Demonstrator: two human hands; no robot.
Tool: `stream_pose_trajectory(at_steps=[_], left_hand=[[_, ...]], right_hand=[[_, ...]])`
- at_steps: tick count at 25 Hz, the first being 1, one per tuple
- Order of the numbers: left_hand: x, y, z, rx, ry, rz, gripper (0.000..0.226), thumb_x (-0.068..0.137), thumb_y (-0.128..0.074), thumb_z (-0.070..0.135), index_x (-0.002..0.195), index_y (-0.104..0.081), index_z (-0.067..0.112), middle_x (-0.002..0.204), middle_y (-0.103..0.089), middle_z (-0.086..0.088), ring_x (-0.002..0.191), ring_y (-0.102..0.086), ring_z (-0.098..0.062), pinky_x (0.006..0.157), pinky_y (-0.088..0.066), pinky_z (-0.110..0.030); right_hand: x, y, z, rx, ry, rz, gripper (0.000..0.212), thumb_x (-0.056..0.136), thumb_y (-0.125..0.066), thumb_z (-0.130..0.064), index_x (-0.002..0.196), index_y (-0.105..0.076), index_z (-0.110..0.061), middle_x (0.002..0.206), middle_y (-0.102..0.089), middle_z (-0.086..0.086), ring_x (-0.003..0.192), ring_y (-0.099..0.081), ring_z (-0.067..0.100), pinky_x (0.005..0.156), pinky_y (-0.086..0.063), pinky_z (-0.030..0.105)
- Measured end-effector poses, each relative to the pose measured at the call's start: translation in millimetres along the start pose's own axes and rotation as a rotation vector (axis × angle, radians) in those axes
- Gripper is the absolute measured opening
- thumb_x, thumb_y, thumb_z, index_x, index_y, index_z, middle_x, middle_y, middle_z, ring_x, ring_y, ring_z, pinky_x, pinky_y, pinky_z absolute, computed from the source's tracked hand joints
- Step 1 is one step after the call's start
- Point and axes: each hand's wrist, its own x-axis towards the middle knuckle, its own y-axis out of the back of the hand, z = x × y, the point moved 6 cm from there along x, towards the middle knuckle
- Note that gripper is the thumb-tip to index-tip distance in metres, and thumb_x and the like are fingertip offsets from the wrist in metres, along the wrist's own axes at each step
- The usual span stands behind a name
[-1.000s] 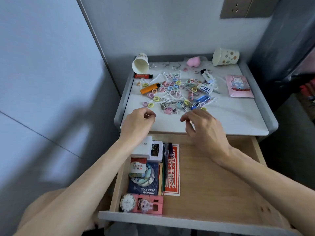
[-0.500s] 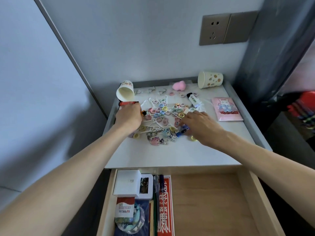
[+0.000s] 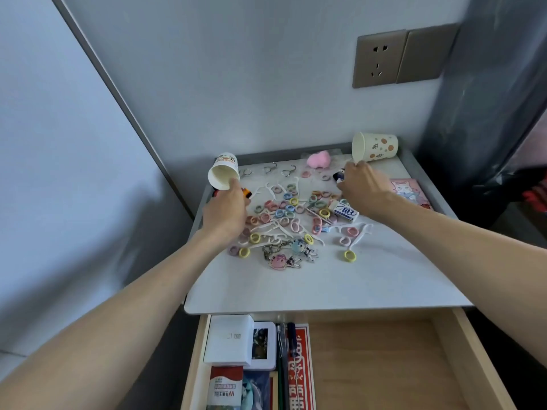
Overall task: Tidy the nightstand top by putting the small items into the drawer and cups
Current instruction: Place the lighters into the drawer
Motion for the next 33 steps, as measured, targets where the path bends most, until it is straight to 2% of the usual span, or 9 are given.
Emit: stream_pose_trajectory(at_steps=[2,6,9,14,17,22,27,30,33], left_hand=[[15.7,11.5,-7.3,0.072,0.0,0.064,0.025,0.104,-0.045,0.022,0.124,-0.044,0.007,0.098,-0.064,-0.013,0.089,-0.06,-0.037,0.067,-0.037,-0.038],[47.7,4.0,-20.8,0.326,-0.043,-0.027,0.04,0.098,-0.058,0.036,0.128,-0.055,0.01,0.115,-0.066,-0.018,0.101,-0.064,-0.04,0.069,-0.041,-0.036],[58.1,-12.1,-23.0,0.405,-0.082,-0.08,0.032,0.097,-0.056,0.022,0.128,-0.058,0.015,0.117,-0.065,-0.017,0.104,-0.063,-0.039,0.072,-0.041,-0.035],[72.3,-17.3,-27.4,0.399,-0.131,-0.084,0.028,0.092,-0.057,0.013,0.12,-0.058,0.016,0.115,-0.063,-0.014,0.101,-0.062,-0.039,0.073,-0.044,-0.037],[68.4,-6.1,-20.8,0.388,-0.204,-0.014,0.02,0.088,-0.062,0.013,0.107,-0.061,0.017,0.108,-0.066,-0.013,0.094,-0.064,-0.038,0.069,-0.049,-0.037],[34.3,49.7,11.1,0.204,-0.276,0.131,0.017,0.085,-0.067,0.021,0.097,-0.065,0.01,0.097,-0.064,-0.012,0.075,-0.056,-0.031,0.06,-0.035,-0.033],[-56.8,77.2,12.4,-0.365,0.018,-0.109,0.021,0.082,-0.07,0.023,0.081,-0.058,0.006,0.067,-0.06,-0.005,0.059,-0.055,-0.017,0.052,-0.034,-0.027],[-146.9,65.3,9.9,-0.723,0.172,-0.322,0.016,0.086,-0.067,0.02,0.089,-0.066,0.004,0.079,-0.075,-0.01,0.046,-0.052,-0.003,0.043,-0.031,-0.017],[-212.3,34.9,1.9,-0.893,0.344,-0.5,0.016,0.091,-0.065,0.018,0.098,-0.067,0.004,0.081,-0.077,-0.008,0.04,-0.044,-0.003,0.041,-0.028,-0.017]], right_hand=[[4.1,-3.0,4.3,-0.121,-0.016,0.003,0.023,0.097,-0.057,-0.028,0.094,-0.057,-0.005,0.087,-0.056,0.011,0.075,-0.055,0.027,0.061,-0.042,0.034],[8.8,-6.7,6.6,-0.111,-0.031,0.021,0.023,0.093,-0.062,-0.025,0.079,-0.052,-0.01,0.079,-0.058,0.009,0.072,-0.057,0.027,0.063,-0.049,0.033],[11.5,-12.1,6.8,-0.052,-0.039,0.014,0.017,0.092,-0.061,-0.018,0.084,-0.058,-0.004,0.083,-0.063,0.013,0.074,-0.06,0.029,0.063,-0.052,0.036],[6.5,-6.7,0.3,0.054,-0.037,0.128,0.018,0.096,-0.055,-0.019,0.103,-0.056,-0.002,0.093,-0.061,0.014,0.07,-0.052,0.027,0.058,-0.039,0.033],[-6.3,8.6,-10.3,0.144,-0.019,0.187,0.02,0.097,-0.054,-0.022,0.108,-0.054,-0.006,0.098,-0.061,0.011,0.073,-0.05,0.027,0.061,-0.038,0.034],[-42.3,39.0,-27.3,0.363,0.036,0.236,0.017,0.094,-0.061,-0.026,0.103,-0.056,-0.012,0.09,-0.063,0.006,0.073,-0.053,0.026,0.064,-0.042,0.033],[-114.0,57.3,-34.0,0.689,-0.032,0.02,0.031,0.087,-0.07,-0.031,0.07,-0.054,-0.011,0.058,-0.042,-0.001,0.051,-0.034,0.016,0.05,-0.026,0.028],[-185.5,38.4,-38.4,0.899,-0.097,-0.235,0.032,0.087,-0.07,-0.034,0.075,-0.061,-0.005,0.055,-0.042,0.0,0.051,-0.034,0.017,0.05,-0.027,0.026],[-261.3,-12.7,-36.4,0.858,-0.189,-0.583,0.031,0.09,-0.066,-0.031,0.067,-0.056,-0.014,0.047,-0.041,-0.007,0.045,-0.033,0.012,0.044,-0.026,0.022]])
